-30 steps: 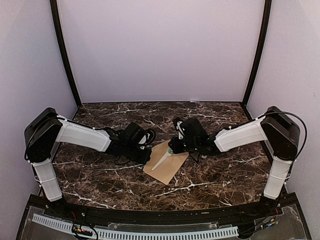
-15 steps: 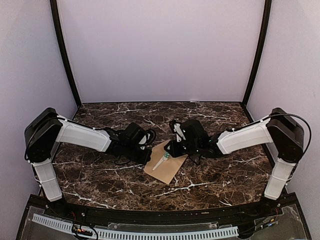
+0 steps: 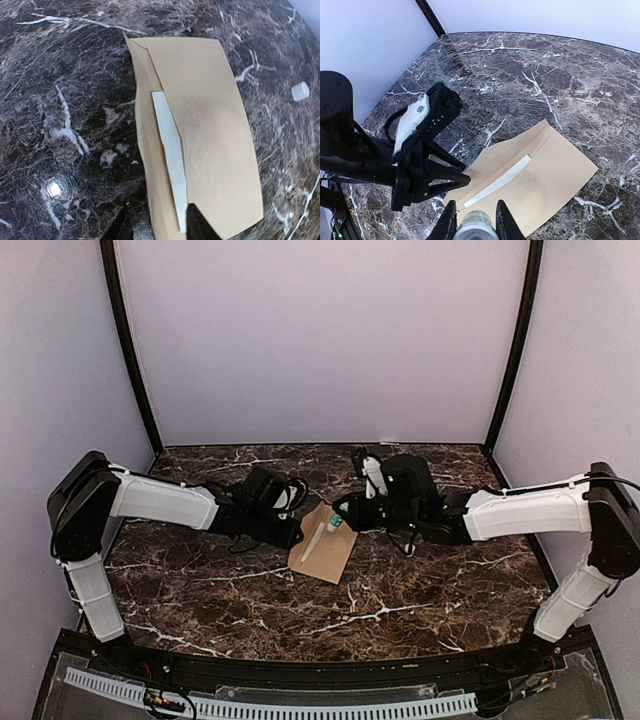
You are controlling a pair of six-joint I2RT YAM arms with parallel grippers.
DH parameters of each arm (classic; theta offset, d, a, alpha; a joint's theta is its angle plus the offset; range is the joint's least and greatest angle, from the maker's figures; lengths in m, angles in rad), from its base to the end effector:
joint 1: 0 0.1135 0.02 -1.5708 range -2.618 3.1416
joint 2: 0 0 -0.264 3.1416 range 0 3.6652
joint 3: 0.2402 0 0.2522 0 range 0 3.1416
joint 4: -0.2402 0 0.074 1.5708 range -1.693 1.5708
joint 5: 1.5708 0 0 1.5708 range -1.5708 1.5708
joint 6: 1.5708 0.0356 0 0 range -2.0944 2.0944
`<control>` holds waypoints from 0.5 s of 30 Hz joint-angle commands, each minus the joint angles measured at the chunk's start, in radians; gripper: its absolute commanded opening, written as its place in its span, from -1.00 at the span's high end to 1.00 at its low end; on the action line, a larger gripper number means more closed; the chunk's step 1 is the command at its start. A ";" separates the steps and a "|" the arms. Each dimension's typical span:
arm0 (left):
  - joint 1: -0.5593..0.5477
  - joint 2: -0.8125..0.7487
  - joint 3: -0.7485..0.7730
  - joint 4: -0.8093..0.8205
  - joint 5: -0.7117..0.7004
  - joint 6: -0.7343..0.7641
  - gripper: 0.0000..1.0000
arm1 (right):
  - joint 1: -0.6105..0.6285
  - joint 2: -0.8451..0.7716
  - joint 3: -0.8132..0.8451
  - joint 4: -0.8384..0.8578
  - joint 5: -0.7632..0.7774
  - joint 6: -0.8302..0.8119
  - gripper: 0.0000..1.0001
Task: Place the letter into the envelope and seal it
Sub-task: Paint the envelope at the center of the board.
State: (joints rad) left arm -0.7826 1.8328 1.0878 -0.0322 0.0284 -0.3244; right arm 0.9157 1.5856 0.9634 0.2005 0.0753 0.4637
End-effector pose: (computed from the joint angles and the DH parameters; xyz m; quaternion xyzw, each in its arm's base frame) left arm 0.2739 -0.2738 0.1697 0.2148 0.8969 -0.2143 0.3218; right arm 0.2201 0.2821 0.2386 -0.1680 0.8221 0.3212 0.4391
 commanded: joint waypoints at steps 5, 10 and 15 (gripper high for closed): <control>0.008 -0.162 0.074 -0.078 -0.014 0.097 -0.21 | 0.003 -0.028 -0.030 0.029 0.045 0.003 1.00; -0.011 -0.234 0.053 -0.047 0.089 0.060 -0.02 | -0.005 -0.030 -0.038 0.033 0.071 0.007 1.00; -0.065 -0.162 0.062 -0.023 0.152 0.035 0.15 | -0.018 -0.028 -0.045 0.043 0.076 0.023 1.00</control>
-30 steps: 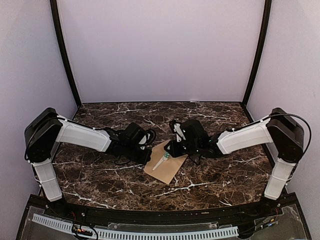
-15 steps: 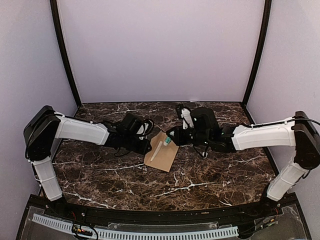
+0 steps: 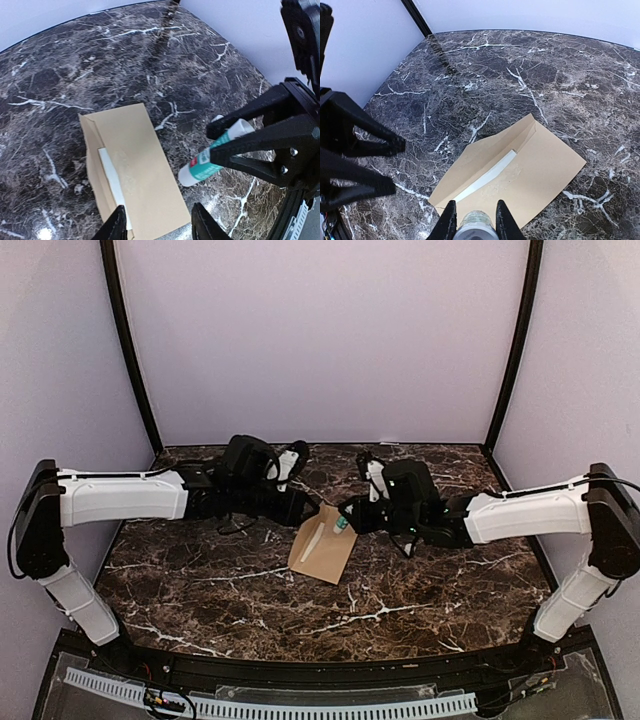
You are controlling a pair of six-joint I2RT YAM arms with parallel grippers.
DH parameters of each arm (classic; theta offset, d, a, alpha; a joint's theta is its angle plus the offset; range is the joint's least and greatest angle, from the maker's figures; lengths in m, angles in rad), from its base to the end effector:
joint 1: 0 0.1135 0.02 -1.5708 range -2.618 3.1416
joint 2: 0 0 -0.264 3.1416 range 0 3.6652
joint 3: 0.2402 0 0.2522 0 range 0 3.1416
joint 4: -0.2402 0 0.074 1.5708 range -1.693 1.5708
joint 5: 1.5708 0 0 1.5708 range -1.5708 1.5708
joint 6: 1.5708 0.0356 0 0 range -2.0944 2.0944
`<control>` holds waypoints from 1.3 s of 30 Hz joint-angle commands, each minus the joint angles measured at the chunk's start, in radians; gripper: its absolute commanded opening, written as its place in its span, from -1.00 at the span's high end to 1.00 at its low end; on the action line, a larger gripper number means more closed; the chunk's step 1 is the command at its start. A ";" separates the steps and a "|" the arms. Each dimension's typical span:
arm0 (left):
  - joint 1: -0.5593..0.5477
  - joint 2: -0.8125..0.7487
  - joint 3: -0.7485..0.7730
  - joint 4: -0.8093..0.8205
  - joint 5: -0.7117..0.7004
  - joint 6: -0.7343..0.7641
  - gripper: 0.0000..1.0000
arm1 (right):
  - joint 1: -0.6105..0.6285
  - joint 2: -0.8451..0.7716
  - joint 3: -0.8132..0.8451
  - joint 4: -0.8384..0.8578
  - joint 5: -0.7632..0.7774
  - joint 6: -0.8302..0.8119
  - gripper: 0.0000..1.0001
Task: Place the letter into the envelope and seal it
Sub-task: Paint the envelope at the center of the board.
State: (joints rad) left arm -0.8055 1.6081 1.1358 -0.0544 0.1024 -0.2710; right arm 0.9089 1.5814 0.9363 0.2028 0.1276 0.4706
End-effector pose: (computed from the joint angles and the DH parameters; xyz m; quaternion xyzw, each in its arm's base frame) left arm 0.2536 -0.2693 0.2643 0.2532 0.8282 -0.2934 0.4048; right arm 0.2208 0.2760 0.2313 -0.1500 0.8305 0.2981 0.4460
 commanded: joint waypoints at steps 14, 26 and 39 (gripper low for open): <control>-0.053 0.184 -0.052 0.025 0.003 0.029 0.01 | -0.013 0.055 0.010 0.051 0.022 0.004 1.00; -0.053 0.228 -0.094 0.016 -0.053 0.043 0.01 | -0.008 0.178 0.100 0.076 -0.039 -0.049 1.00; -0.054 0.243 -0.128 0.018 -0.091 0.046 0.02 | -0.001 0.277 0.135 0.121 -0.069 -0.026 1.00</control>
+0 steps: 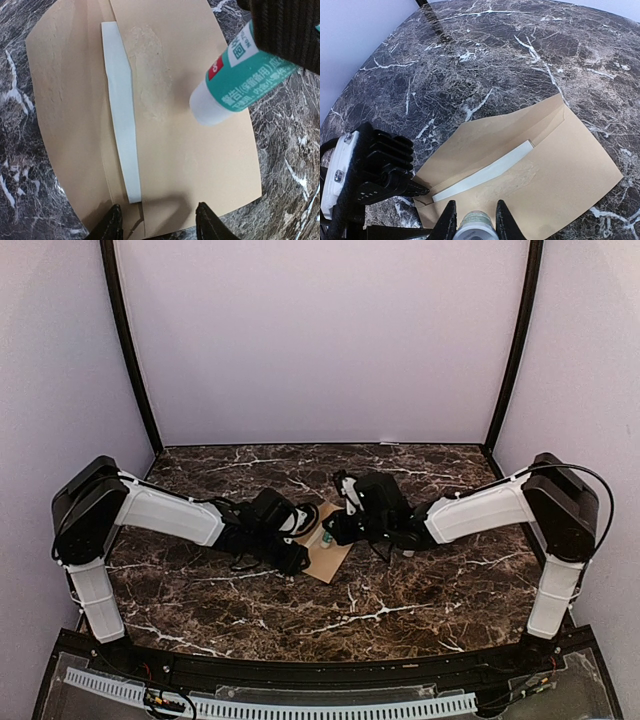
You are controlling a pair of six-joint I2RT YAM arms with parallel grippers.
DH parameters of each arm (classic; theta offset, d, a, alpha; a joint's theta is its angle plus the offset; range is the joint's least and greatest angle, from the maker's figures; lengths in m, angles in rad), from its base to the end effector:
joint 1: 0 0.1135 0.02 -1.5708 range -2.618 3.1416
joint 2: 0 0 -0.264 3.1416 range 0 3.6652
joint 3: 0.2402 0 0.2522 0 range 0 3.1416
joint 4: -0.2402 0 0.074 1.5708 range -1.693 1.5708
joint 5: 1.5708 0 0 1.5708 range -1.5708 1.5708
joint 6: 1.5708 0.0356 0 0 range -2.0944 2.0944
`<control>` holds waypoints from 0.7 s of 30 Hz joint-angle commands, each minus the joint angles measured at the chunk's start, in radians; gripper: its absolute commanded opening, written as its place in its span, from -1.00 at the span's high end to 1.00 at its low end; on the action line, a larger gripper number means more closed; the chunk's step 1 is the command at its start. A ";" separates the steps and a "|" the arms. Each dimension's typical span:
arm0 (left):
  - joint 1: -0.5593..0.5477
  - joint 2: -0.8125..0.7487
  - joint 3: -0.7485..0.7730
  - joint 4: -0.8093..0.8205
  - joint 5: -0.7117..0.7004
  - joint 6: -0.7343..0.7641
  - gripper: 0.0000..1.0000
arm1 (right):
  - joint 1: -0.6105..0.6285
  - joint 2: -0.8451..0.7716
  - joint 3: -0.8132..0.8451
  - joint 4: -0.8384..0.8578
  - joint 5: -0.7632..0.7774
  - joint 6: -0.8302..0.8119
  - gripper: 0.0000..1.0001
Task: Place the letter into the envelope and seal it
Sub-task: Paint the envelope at the center of the board.
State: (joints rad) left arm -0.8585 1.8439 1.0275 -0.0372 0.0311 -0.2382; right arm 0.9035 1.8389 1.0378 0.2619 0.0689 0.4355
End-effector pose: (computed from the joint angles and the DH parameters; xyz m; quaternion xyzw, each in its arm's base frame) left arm 0.2441 -0.2843 0.1477 0.2910 0.8899 -0.1954 0.2919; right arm 0.2479 0.3107 0.1777 -0.1851 0.8496 0.2824 0.4051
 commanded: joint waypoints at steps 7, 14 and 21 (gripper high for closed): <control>-0.004 0.023 -0.024 -0.014 -0.020 0.018 0.06 | 0.003 0.044 0.050 0.084 -0.005 0.022 1.00; -0.005 0.029 -0.026 -0.025 -0.050 0.010 0.08 | 0.003 0.089 0.086 0.091 -0.006 0.022 1.00; -0.004 0.031 -0.025 -0.032 -0.051 0.007 0.09 | 0.000 0.118 0.093 0.088 -0.003 0.023 1.00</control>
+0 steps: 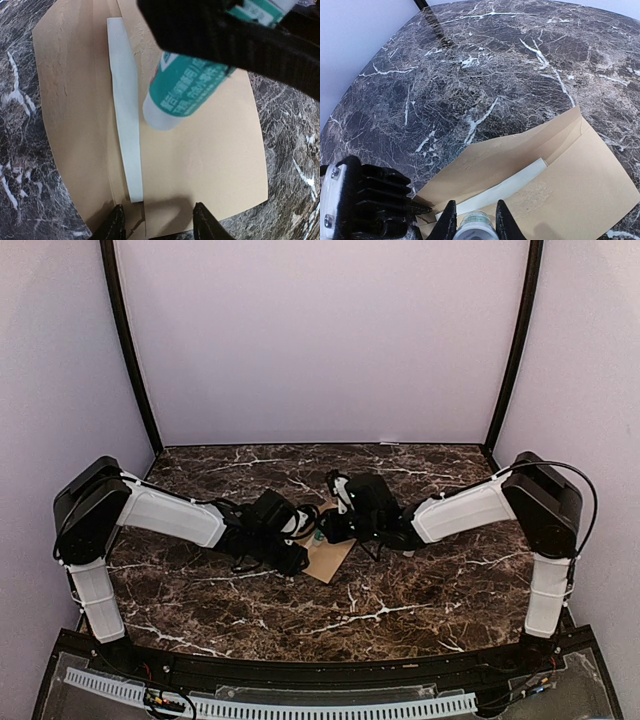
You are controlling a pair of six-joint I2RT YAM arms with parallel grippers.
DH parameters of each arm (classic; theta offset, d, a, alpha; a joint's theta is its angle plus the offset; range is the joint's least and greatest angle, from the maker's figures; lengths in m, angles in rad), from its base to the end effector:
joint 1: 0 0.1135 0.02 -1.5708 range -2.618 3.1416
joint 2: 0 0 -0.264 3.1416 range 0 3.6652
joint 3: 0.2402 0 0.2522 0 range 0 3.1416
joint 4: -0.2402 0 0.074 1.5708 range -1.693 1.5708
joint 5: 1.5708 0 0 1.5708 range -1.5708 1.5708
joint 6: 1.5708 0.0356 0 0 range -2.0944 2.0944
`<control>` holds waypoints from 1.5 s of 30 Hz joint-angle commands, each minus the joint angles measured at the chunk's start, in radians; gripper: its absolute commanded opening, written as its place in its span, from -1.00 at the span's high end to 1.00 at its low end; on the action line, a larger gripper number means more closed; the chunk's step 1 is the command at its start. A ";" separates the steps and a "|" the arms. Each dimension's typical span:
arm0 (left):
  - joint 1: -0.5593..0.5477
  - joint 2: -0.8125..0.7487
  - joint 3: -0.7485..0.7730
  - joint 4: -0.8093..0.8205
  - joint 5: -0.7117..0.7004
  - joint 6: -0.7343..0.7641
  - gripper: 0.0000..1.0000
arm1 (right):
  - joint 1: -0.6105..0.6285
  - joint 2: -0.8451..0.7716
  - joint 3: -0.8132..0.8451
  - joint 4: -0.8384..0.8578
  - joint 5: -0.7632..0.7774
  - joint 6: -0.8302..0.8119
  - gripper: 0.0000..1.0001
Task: Place the letter into the envelope and seal it
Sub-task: Paint the envelope at the center of the board.
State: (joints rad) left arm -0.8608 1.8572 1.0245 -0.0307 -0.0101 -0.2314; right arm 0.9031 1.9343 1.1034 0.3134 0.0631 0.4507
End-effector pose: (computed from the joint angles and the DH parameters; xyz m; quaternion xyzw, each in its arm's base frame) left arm 0.2447 -0.2842 0.1426 0.2887 0.8926 -0.1758 0.2984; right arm 0.2609 0.3272 0.1656 -0.1783 0.8456 0.2934 0.4087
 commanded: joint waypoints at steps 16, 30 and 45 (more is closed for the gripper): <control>-0.002 0.024 -0.021 -0.048 -0.014 -0.007 0.12 | -0.025 0.052 0.025 -0.009 0.078 0.007 1.00; -0.001 0.039 -0.018 -0.054 -0.014 -0.016 0.15 | -0.065 0.073 0.048 -0.013 0.090 -0.021 1.00; -0.002 0.044 -0.016 -0.059 -0.014 -0.019 0.15 | -0.105 0.106 0.090 -0.008 0.076 -0.030 1.00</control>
State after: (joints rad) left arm -0.8616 1.8664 1.0252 -0.0147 -0.0219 -0.2390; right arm 0.8223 2.0129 1.1671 0.3061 0.1139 0.4423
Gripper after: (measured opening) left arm 0.426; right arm 0.203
